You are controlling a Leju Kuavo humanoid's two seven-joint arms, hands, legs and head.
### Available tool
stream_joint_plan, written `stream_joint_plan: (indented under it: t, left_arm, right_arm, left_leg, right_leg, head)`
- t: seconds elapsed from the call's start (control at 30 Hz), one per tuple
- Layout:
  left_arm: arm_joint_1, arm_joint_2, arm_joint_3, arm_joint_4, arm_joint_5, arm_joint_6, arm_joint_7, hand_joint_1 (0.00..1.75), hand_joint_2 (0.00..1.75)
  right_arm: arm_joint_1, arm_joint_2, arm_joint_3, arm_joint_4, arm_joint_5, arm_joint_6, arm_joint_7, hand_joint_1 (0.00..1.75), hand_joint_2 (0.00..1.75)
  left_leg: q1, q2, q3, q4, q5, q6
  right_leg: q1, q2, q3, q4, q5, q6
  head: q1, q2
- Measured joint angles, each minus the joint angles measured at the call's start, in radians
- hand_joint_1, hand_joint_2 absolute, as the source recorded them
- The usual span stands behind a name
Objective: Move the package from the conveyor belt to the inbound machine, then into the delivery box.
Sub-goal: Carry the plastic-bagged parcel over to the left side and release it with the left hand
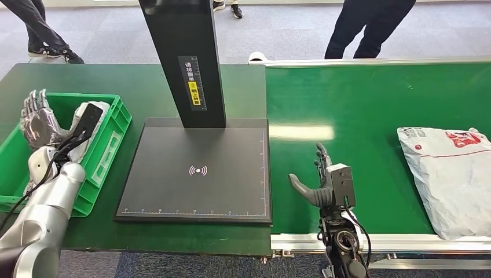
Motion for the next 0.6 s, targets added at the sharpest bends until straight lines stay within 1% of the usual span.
stream_joint_plan:
  t: [0.07, 0.17, 0.23, 0.4, 0.6]
  left_arm:
    - [0.030, -0.016, 0.000, -0.083, 0.028, 0.030, -0.059, 0.00, 1.75]
    - [0.076, -0.053, 0.012, -0.218, 0.068, 0.038, -0.153, 0.00, 1.75]
    - [0.096, -0.076, 0.020, -0.287, 0.087, 0.039, -0.189, 0.00, 1.75]
    - [0.121, -0.106, 0.034, -0.387, 0.098, 0.039, -0.201, 0.00, 1.75]
    - [0.133, -0.122, 0.041, -0.431, 0.099, 0.039, -0.202, 0.00, 1.75]
  right_arm:
    - [0.003, 0.000, 0.000, -0.003, 0.001, -0.004, -0.002, 0.00, 1.75]
    - [0.007, 0.000, -0.001, -0.009, 0.004, -0.006, -0.004, 0.00, 1.75]
    - [0.010, 0.000, -0.001, -0.013, 0.004, -0.007, -0.006, 0.00, 1.75]
    - [0.015, 0.000, -0.002, -0.017, 0.004, -0.007, -0.008, 0.00, 1.75]
    - [0.016, 0.000, -0.005, -0.018, 0.004, -0.007, -0.010, 0.00, 1.75]
  left_leg:
    - [0.000, 0.000, 0.000, 0.000, 0.000, 0.000]
    - [0.000, 0.000, 0.000, 0.000, 0.000, 0.000]
    - [0.000, 0.000, 0.000, 0.000, 0.000, 0.000]
    - [0.000, 0.000, 0.000, 0.000, 0.000, 0.000]
    - [0.000, 0.000, 0.000, 0.000, 0.000, 0.000]
  right_leg:
    - [0.000, 0.000, 0.000, 0.000, 0.000, 0.000]
    - [0.000, 0.000, 0.000, 0.000, 0.000, 0.000]
    - [0.000, 0.000, 0.000, 0.000, 0.000, 0.000]
    - [0.000, 0.000, 0.000, 0.000, 0.000, 0.000]
    - [0.000, 0.000, 0.000, 0.000, 0.000, 0.000]
  head:
    - [0.000, 0.000]
    - [0.000, 0.000]
    - [0.000, 0.000]
    - [0.000, 0.000]
    - [0.000, 0.000]
